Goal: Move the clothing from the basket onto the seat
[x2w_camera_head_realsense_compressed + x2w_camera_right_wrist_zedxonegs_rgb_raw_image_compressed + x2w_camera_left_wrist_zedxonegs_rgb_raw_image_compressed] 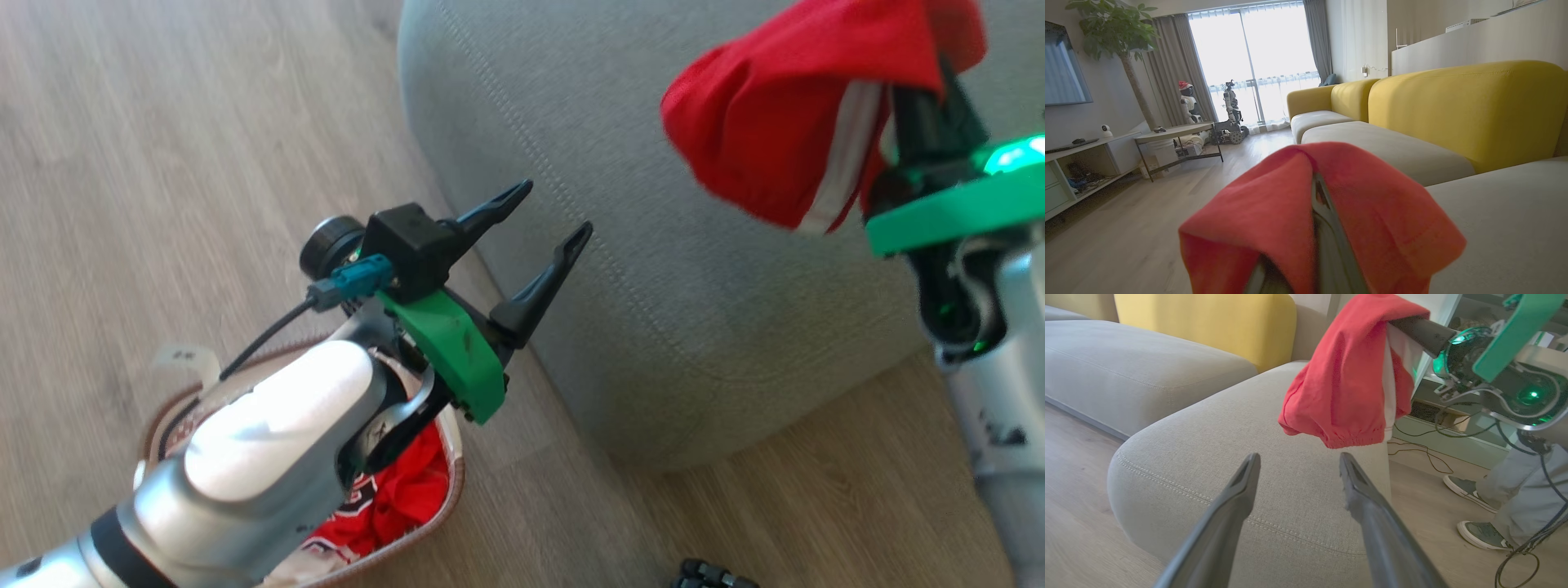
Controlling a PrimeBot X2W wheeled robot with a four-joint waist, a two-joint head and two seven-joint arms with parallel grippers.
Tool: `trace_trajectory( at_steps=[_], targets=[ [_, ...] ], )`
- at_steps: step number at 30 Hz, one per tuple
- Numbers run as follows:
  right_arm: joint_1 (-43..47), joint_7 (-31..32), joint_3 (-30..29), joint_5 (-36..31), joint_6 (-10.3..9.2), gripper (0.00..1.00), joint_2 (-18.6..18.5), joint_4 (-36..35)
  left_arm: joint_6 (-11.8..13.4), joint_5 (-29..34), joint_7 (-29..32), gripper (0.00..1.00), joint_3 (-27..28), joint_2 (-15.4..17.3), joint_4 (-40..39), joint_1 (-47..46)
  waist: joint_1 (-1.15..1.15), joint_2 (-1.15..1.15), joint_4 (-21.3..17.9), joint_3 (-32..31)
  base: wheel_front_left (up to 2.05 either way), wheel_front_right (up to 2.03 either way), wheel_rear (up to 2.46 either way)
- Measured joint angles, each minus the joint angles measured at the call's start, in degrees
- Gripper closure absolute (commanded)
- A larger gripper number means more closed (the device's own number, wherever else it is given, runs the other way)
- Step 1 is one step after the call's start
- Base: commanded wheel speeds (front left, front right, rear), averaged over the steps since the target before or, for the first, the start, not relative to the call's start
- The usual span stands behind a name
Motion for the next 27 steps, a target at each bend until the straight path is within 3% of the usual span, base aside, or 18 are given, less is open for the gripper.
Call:
trace_trajectory(
  at_steps=[13, 27],
  targets=[
    [-18.0, -1.1, 1.3, 5.5, 0.00, 1.00, -8.0, 17.7, -1.0, 1.3, 2.5, 0.00, -0.3, 0.4, -1.7, -5.8, 0.01, 0.00, 5.1, 9.0, 0.00, 0.00, 0.00],
    [-26.7, 1.4, 2.2, 6.3, 0.00, 1.00, -13.0, 33.3, -1.9, 2.3, 3.5, 0.00, -0.6, 0.0, -2.1, -9.4, 0.01, 0.00, 10.5, 15.8, 0.00, 0.00, 0.00]
  ],
)
